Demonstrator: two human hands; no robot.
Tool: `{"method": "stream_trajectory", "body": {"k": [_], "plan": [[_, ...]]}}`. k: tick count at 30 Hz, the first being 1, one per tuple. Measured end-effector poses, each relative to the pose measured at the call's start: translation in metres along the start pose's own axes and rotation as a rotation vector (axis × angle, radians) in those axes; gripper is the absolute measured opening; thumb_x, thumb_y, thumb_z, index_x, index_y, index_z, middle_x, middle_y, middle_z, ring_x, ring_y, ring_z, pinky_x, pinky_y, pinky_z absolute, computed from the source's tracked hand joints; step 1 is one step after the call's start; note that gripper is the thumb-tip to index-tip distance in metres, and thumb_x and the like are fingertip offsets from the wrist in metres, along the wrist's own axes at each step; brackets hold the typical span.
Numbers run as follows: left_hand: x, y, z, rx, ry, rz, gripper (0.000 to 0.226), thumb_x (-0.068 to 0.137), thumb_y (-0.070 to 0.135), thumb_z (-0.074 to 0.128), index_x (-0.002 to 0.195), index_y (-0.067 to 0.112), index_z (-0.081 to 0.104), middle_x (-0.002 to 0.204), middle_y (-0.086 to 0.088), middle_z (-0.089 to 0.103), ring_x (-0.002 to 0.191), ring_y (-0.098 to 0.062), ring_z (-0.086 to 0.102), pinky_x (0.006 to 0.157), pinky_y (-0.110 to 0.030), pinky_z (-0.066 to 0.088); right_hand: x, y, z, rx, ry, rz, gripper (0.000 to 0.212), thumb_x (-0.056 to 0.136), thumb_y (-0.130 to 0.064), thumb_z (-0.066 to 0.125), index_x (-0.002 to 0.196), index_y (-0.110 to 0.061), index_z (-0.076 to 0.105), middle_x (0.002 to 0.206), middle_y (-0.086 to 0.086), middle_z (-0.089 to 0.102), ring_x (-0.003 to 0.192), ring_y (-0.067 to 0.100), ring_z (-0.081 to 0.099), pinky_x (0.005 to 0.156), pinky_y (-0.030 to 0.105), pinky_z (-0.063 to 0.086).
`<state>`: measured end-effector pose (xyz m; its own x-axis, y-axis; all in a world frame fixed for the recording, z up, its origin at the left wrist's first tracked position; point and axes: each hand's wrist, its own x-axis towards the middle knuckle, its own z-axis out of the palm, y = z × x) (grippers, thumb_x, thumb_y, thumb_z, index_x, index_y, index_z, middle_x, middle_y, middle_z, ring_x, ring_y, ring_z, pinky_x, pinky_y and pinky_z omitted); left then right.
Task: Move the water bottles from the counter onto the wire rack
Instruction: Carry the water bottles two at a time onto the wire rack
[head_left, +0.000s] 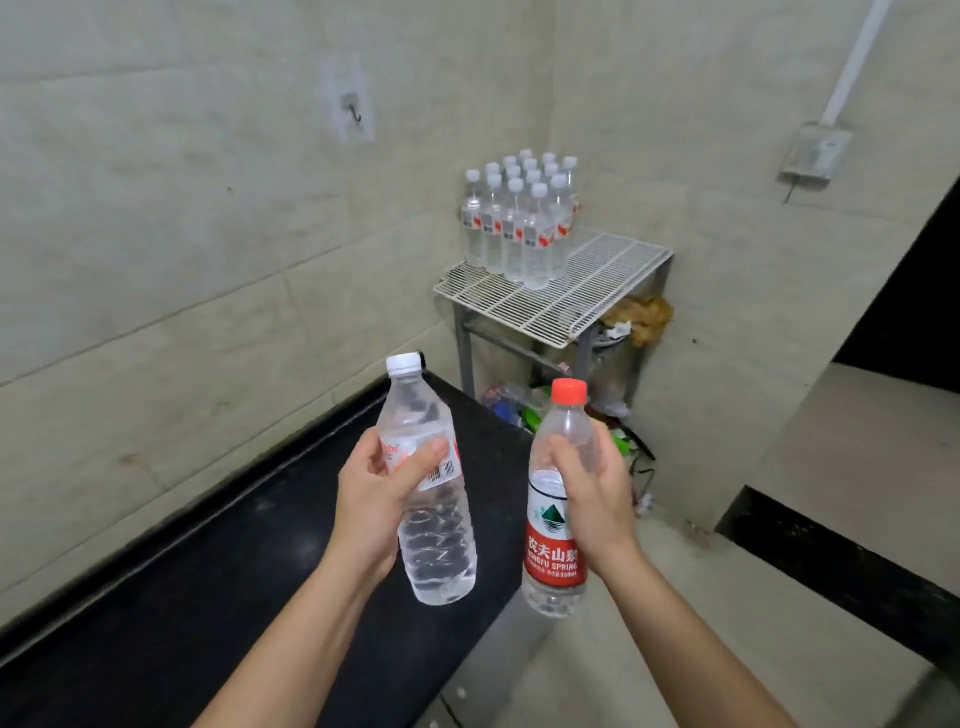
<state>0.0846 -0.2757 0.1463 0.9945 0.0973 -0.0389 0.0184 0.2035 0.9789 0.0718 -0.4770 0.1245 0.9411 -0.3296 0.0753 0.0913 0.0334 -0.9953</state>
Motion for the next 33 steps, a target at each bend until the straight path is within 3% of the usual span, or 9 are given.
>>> {"method": "stream_trajectory", "body": {"k": [2,5,11,14,18,21,24,29,33], "plan": [[0.016,0.002,0.024,0.016,-0.069,0.059,0.05,0.068,0.021,0.091,0.112,0.013,0.071,0.101,-0.006,0.077,0.091,-0.019,0.073,0.078,-0.03,0.058,0.024,-0.007,-0.015,-0.084,0.035,-0.009,0.052,0.059,-0.061,0.085,0.097,-0.03,0.066,0.092,-0.006,0.074,0.084,0.013,0.072,0.082,0.047,0.059],[0.053,-0.008,0.068,0.003,-0.146,0.089,0.067,0.072,0.018,0.089,0.132,0.016,0.058,0.115,-0.009,0.075,0.105,-0.02,0.072,0.088,-0.032,0.058,0.074,-0.008,-0.043,-0.26,0.049,-0.002,0.069,0.049,-0.062,0.09,0.102,-0.034,0.055,0.097,-0.012,0.07,0.087,0.007,0.068,0.078,0.034,0.055],[0.151,-0.036,0.163,-0.266,-0.233,-0.079,0.052,0.088,0.021,0.069,0.134,0.005,0.052,0.104,-0.014,0.07,0.086,-0.025,0.07,0.076,-0.039,0.059,0.186,-0.011,-0.097,-0.113,0.136,-0.101,0.029,0.076,-0.029,0.088,0.097,-0.028,0.068,0.093,-0.005,0.077,0.086,0.014,0.073,0.081,0.036,0.057],[0.198,-0.038,0.221,-0.4,-0.256,-0.201,0.052,0.082,0.033,0.064,0.126,0.006,0.054,0.095,-0.015,0.063,0.078,-0.026,0.064,0.074,-0.042,0.053,0.246,-0.022,-0.124,-0.12,0.167,-0.131,0.035,0.074,-0.035,0.088,0.102,-0.023,0.07,0.093,-0.003,0.077,0.086,0.017,0.074,0.082,0.039,0.058],[0.237,-0.038,0.293,-0.075,-0.254,-0.009,0.06,0.068,0.043,0.085,0.117,0.017,0.062,0.098,-0.005,0.071,0.087,-0.023,0.07,0.077,-0.043,0.057,0.312,-0.041,-0.158,-0.14,0.208,-0.187,0.032,0.075,-0.038,0.084,0.099,-0.026,0.067,0.092,-0.003,0.075,0.085,0.017,0.072,0.078,0.036,0.056],[0.262,-0.039,0.326,0.049,-0.286,0.041,0.067,0.064,0.031,0.093,0.12,0.019,0.058,0.104,-0.005,0.073,0.092,-0.025,0.073,0.079,-0.042,0.06,0.352,-0.042,-0.18,-0.165,0.239,-0.187,0.025,0.08,-0.033,0.084,0.094,-0.025,0.066,0.089,-0.003,0.075,0.081,0.017,0.072,0.075,0.036,0.056],[0.294,-0.039,0.352,0.085,-0.209,0.115,0.06,0.068,0.02,0.091,0.117,0.024,0.056,0.101,0.001,0.074,0.092,-0.019,0.074,0.074,-0.033,0.059,0.395,-0.031,-0.197,-0.22,0.248,-0.211,0.029,0.078,-0.039,0.084,0.093,-0.026,0.064,0.087,-0.005,0.072,0.079,0.015,0.07,0.071,0.034,0.054],[0.346,-0.048,0.382,0.133,-0.05,0.218,0.056,0.067,0.013,0.092,0.112,0.029,0.063,0.102,0.003,0.077,0.095,-0.019,0.074,0.084,-0.04,0.059,0.475,-0.01,-0.213,-0.245,0.148,-0.214,0.04,0.075,-0.043,0.085,0.104,-0.037,0.058,0.095,-0.012,0.072,0.079,0.002,0.07,0.066,0.026,0.055],[0.4,-0.05,0.417,0.196,0.118,0.281,0.067,0.063,0.034,0.093,0.122,0.024,0.065,0.113,-0.002,0.075,0.102,-0.022,0.073,0.091,-0.051,0.058,0.561,-0.002,-0.214,-0.192,-0.001,-0.293,0.036,0.073,-0.032,0.09,0.098,-0.036,0.064,0.088,-0.013,0.073,0.076,-0.002,0.069,0.062,0.011,0.05]]}}
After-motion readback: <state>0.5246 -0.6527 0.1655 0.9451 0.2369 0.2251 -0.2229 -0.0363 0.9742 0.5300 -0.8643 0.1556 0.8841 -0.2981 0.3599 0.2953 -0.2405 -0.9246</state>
